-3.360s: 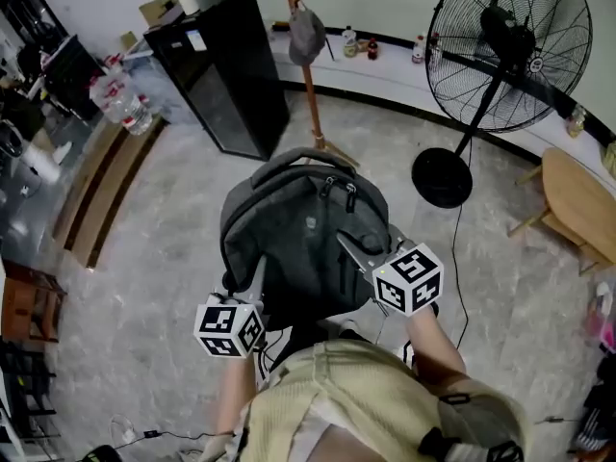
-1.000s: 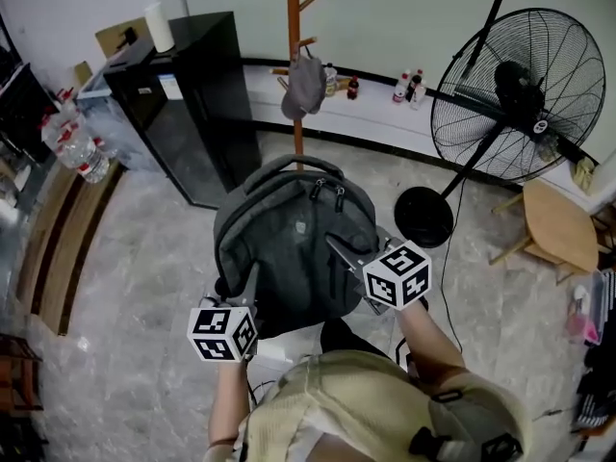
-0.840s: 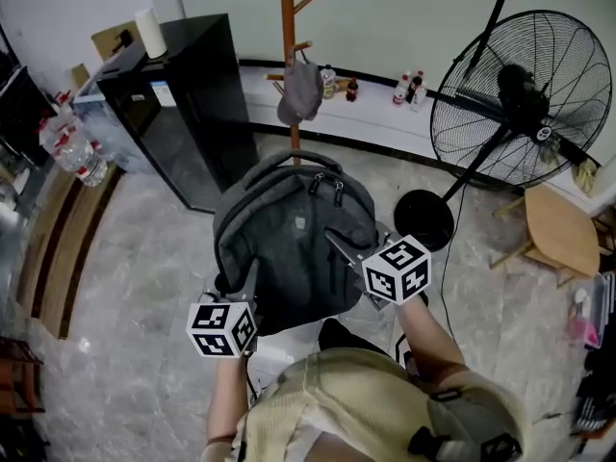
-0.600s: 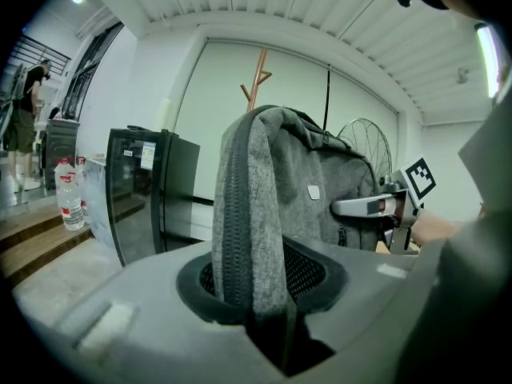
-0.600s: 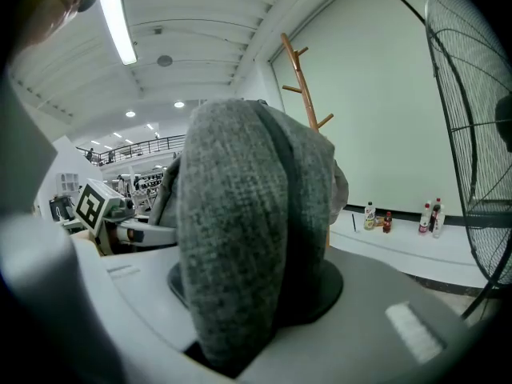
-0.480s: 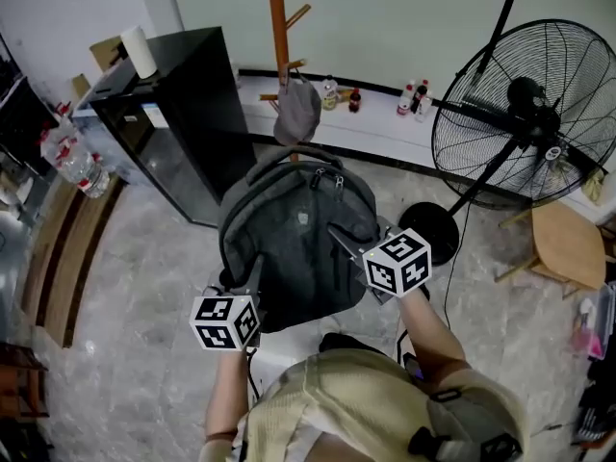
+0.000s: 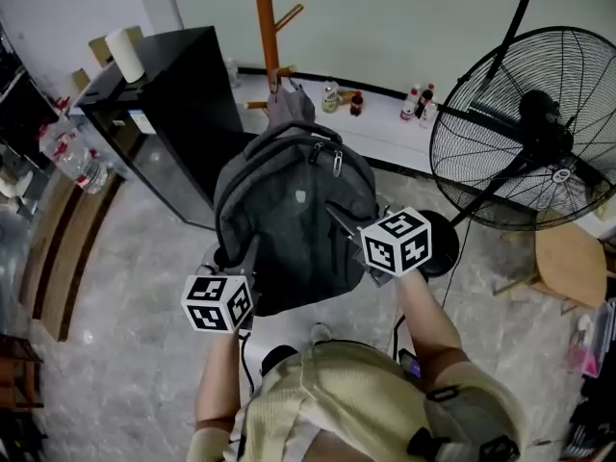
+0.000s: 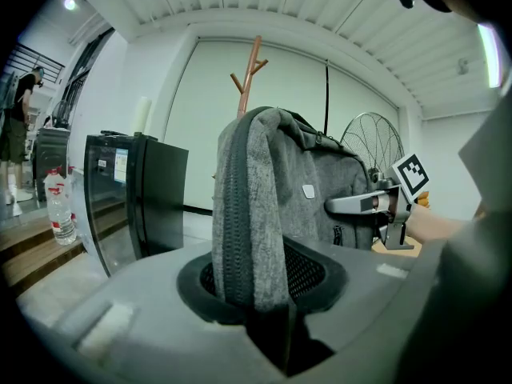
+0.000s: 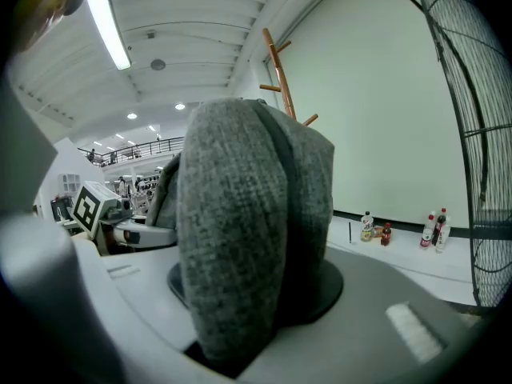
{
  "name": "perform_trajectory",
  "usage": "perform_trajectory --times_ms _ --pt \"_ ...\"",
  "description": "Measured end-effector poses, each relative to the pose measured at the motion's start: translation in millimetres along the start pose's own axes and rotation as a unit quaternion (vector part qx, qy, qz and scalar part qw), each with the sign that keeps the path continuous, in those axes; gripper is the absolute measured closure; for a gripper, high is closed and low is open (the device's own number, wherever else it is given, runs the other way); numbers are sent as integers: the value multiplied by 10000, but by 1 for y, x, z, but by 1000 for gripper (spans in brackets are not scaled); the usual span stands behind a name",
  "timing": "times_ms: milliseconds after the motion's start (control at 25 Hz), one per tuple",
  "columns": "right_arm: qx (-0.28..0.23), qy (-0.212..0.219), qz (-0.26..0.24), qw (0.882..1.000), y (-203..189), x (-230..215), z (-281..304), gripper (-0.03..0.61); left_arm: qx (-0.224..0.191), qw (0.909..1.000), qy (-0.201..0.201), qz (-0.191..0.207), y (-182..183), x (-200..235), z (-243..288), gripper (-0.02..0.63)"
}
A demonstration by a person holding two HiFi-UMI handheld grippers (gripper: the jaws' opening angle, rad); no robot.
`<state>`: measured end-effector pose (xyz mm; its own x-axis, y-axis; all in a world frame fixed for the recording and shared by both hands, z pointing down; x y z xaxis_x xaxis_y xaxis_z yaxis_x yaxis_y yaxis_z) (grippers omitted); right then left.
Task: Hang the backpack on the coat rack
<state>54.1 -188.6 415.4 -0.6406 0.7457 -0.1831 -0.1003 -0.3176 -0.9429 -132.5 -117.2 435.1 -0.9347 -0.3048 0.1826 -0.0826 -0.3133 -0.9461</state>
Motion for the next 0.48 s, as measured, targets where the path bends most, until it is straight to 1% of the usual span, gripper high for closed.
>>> perform_trajectory --times_ms 200,320,480 --pt "-2 33 4 10000 16 -22 13 451 -38 9998 -116 156 14 -2 19 500" --pt "-24 46 48 10000 25 -32 22 451 -53 9994 -92 321 25 2 29 500" --pt "-40 39 161 9999 31 -42 32 451 -12 9991 -52 416 35 8 42 502"
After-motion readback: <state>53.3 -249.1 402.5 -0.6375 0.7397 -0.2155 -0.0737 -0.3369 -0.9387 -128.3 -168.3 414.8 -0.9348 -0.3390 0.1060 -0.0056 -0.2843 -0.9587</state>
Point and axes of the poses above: the fingertips, and each gripper's own axes: z forward along the fingers, x to its left, y out of its top, the point moved 3 cm from there along -z, backward along the fingers, and after that the axes turned 3 degrees about -x, right-handed, at the moved point
